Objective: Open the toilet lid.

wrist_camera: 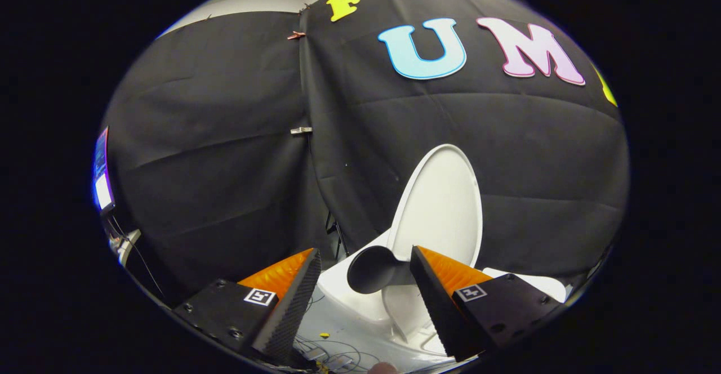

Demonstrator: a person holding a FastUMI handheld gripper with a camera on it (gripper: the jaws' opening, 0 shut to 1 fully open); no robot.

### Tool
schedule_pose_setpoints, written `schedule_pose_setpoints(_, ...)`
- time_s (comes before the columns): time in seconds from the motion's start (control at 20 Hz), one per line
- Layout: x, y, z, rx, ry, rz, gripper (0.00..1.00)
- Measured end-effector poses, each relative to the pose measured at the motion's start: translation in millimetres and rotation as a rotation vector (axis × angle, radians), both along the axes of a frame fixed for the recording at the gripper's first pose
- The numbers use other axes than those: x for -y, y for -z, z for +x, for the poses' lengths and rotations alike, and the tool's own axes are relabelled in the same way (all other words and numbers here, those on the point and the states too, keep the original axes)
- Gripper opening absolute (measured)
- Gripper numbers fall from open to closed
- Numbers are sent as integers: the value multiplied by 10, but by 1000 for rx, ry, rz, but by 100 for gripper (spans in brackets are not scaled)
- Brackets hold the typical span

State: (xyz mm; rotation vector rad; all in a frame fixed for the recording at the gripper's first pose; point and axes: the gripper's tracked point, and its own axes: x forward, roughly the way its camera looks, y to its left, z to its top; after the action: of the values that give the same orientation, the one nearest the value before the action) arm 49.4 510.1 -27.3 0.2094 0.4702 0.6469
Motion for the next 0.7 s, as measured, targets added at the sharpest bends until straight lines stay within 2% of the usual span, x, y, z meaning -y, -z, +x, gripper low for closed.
schedule_pose_setpoints(0.2,164,-346,65,95,25,53,99)
schedule_pose_setpoints(0.35,485,-535,109,150,63,58,99)
schedule_pose_setpoints(0.55,1167,-778,173,232,151,60,99)
schedule_pose_setpoints(0.7,1883,-752,197,254,238,-12,99)
